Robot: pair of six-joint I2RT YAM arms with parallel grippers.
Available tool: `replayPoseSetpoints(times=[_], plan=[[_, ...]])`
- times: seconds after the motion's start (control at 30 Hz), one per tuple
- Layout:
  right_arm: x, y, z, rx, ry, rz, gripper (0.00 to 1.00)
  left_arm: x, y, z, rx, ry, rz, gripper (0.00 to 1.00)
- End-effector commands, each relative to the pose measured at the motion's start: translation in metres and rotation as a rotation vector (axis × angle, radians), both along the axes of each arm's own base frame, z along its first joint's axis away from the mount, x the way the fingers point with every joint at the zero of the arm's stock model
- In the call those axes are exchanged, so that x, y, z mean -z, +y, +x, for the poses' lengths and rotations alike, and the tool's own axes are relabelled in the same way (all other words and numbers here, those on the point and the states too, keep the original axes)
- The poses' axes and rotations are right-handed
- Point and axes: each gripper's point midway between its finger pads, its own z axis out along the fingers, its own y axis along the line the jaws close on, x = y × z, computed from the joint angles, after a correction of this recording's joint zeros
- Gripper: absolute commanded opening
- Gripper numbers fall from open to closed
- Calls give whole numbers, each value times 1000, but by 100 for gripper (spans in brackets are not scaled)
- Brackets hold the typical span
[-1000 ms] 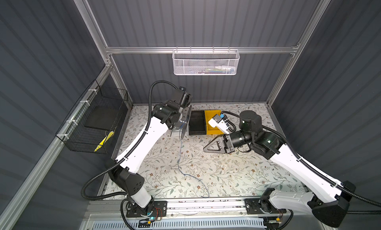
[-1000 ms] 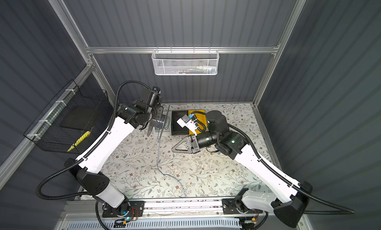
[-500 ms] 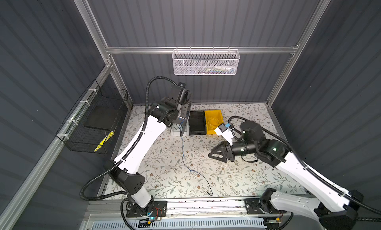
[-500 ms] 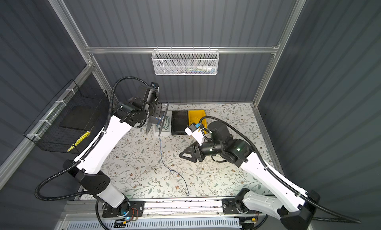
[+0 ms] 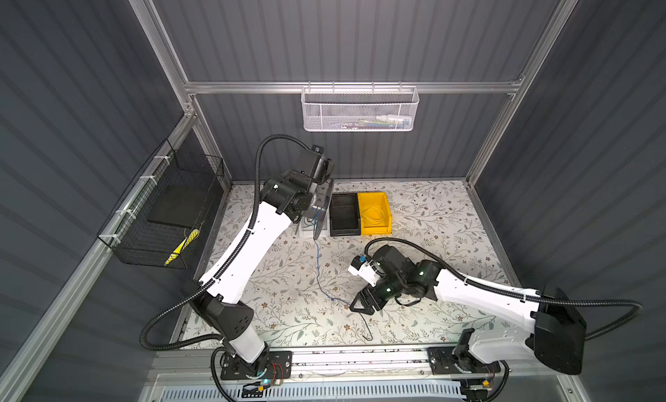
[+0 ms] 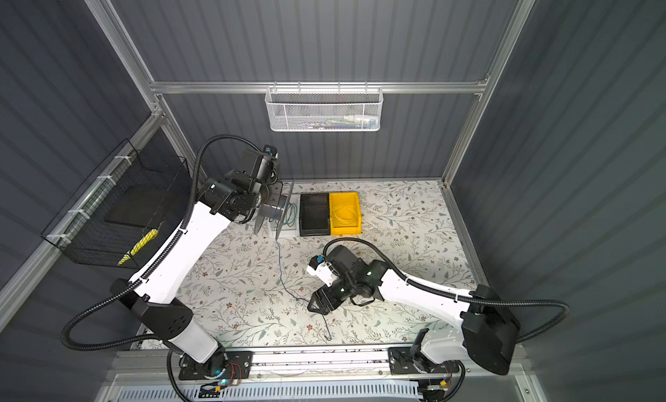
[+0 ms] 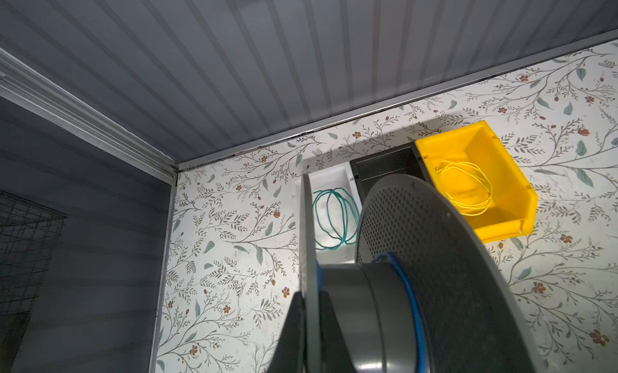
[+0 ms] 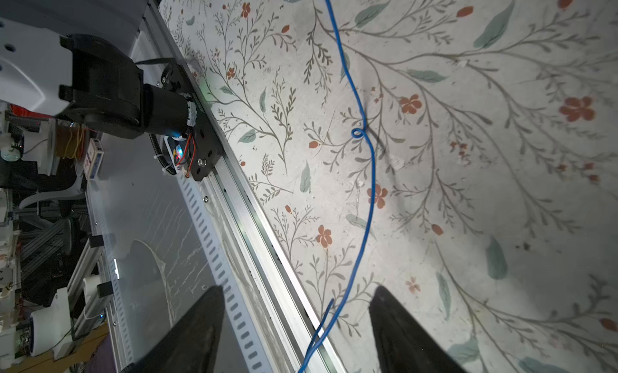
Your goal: Wrap the cables
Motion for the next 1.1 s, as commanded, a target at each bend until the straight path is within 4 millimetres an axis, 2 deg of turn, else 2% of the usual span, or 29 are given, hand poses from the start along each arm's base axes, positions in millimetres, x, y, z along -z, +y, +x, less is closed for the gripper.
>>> replayPoseSetpoints(times=[0.0, 0.13, 0.23, 0.37, 0.63, 0.7, 0.83, 0.93, 1.0, 1.07], plan=[[24, -5, -10, 7, 10, -74, 70, -12, 6, 0, -24, -46, -6, 0], [44, -9, -23, -7, 21, -145, 69, -12, 8, -2, -27, -47, 0, 0], [48, -7, -30, -18, 34, -160, 66, -11, 9, -3, -28, -47, 1, 0], [57, -16, -45, -29, 76, -212, 60, -12, 11, -3, -33, -50, 6, 0], [63, -19, -65, -51, 144, -213, 34, -10, 13, -3, -43, -54, 11, 0], [60, -18, -67, -53, 152, -193, 23, -10, 13, -3, -47, -54, 11, 0], [43, -18, -70, -58, 149, -161, 1, -6, 14, -3, -52, -51, 19, 0], [16, -22, -68, -59, 109, -145, 0, -3, 15, -2, -56, -48, 28, 0], [-10, -26, -62, -68, 48, -138, 0, 1, 16, -2, -58, -42, 36, 0], [-45, -36, -47, -52, -69, -161, 0, 4, 17, -2, -55, -36, 49, 0]])
